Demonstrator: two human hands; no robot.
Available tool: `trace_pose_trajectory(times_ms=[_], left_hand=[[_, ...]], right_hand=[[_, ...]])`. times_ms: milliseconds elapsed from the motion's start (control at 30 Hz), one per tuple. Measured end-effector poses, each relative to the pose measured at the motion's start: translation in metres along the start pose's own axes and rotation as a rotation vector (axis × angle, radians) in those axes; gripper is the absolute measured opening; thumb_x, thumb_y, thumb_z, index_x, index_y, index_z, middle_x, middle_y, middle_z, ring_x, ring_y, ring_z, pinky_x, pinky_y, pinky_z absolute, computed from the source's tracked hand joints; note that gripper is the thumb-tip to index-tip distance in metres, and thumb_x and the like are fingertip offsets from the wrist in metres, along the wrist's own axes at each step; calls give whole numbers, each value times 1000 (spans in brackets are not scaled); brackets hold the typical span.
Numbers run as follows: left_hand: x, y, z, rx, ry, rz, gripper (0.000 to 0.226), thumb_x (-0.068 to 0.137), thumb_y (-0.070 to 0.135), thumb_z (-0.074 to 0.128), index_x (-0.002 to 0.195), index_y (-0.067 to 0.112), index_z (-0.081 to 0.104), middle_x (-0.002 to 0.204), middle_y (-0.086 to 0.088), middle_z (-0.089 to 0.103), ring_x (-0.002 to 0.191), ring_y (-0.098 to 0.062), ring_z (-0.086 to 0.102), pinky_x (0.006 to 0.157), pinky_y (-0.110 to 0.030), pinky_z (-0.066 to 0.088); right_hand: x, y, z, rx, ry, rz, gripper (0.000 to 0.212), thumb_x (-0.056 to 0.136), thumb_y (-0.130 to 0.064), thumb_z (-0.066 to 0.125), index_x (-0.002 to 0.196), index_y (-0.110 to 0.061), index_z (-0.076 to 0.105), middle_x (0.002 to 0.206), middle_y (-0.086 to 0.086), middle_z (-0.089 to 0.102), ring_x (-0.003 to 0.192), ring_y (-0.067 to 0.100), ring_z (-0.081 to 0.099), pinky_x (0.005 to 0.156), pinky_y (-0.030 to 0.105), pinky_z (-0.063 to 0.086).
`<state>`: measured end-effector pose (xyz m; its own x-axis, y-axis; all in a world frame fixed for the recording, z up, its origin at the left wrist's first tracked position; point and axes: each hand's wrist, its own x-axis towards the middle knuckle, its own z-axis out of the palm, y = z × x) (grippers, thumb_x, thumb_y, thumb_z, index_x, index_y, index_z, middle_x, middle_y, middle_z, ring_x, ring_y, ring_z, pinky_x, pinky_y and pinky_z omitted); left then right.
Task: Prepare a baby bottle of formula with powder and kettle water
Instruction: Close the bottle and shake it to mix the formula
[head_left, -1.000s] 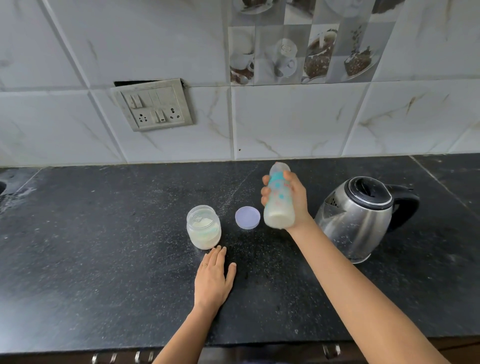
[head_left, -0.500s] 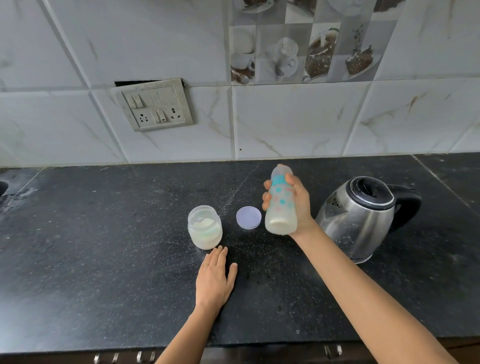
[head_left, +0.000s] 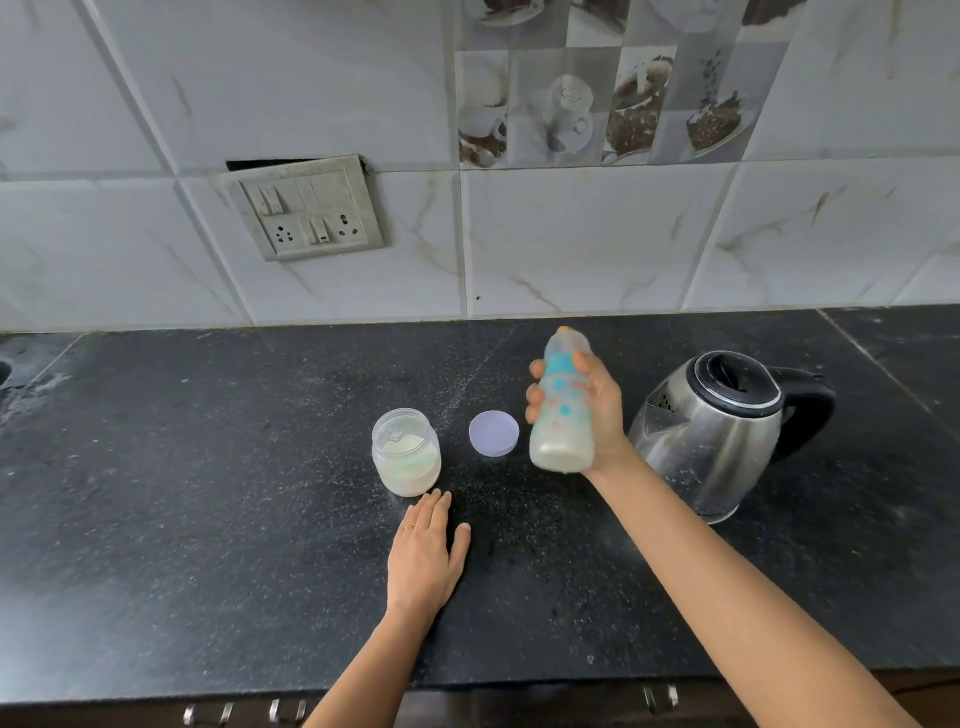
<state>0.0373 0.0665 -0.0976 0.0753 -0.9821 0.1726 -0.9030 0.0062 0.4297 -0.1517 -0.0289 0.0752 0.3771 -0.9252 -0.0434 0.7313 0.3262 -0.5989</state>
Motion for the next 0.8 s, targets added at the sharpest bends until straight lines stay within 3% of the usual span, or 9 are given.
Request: trace_pose_trajectory(times_ms=[33,100,167,300,400,467,633,700,800], left_hand=[[0,0,0,-1,-1,-1,51,95,41,47,138,13,48,144,-3,47,136,-19,37,114,-28,19],[-1,0,1,-1,-2,-3,51,96,41,47,138,13,48,144,-3,47,136,-19,37,114,-28,18],[-2,0,1,-4,-2,-6,51,95,41,47,138,12,48,143,-3,47,136,-19,37,114,-27,17],[0,0,1,-1,-2,-6,51,95,41,47,138,13,47,144,-3,47,136,-18,37,114,-27,18],[-1,1,2,-1,-5,-8,51,96,41,47,139,13,47,144,-3,46,137,-18,35,114,-27,17],[-2,2,2,-7,-4,-13,51,95,40,47,138,12,47,144,-3,46,137,-19,36,114,-27,16],[0,1,1,-9,-6,-10,52,95,41,46,139,13,46,145,-3,45,137,-18,35,113,-26,15],[0,1,0,-6,-6,-6,52,96,40,46,139,12,46,145,-3,45,137,-19,35,113,-26,14],[-2,0,1,-4,-5,-8,52,96,41,45,139,13,45,145,-3,45,138,-18,35,113,-25,13]], right_hand=[[3,-4,0,54,60,-28,27,70,-36,70,83,-13,65,72,5,60,51,18,59,48,24,50],[7,-10,-3,145,165,-78,28,83,-38,55,76,-12,62,69,4,59,50,17,59,49,22,50],[1,-3,-6,88,134,-25,26,83,-36,57,89,-10,56,73,5,58,51,18,59,49,24,50],[-10,13,-7,-118,5,20,52,69,-28,72,114,-18,49,83,11,58,56,23,59,50,30,51],[-1,-2,-3,80,134,-59,30,78,-39,64,86,-10,60,73,4,58,51,17,59,49,23,50],[2,-8,-2,133,204,-76,30,87,-40,51,80,-11,57,70,2,57,50,16,58,49,21,50],[-15,14,-6,-208,26,10,52,70,-28,69,117,-18,47,83,10,58,58,21,59,50,30,51],[-12,8,-1,-97,73,-31,41,74,-31,68,107,-13,50,79,7,58,55,20,59,49,28,51],[0,-7,-1,122,247,-114,27,90,-37,49,84,-12,54,71,2,56,50,16,58,49,21,50]])
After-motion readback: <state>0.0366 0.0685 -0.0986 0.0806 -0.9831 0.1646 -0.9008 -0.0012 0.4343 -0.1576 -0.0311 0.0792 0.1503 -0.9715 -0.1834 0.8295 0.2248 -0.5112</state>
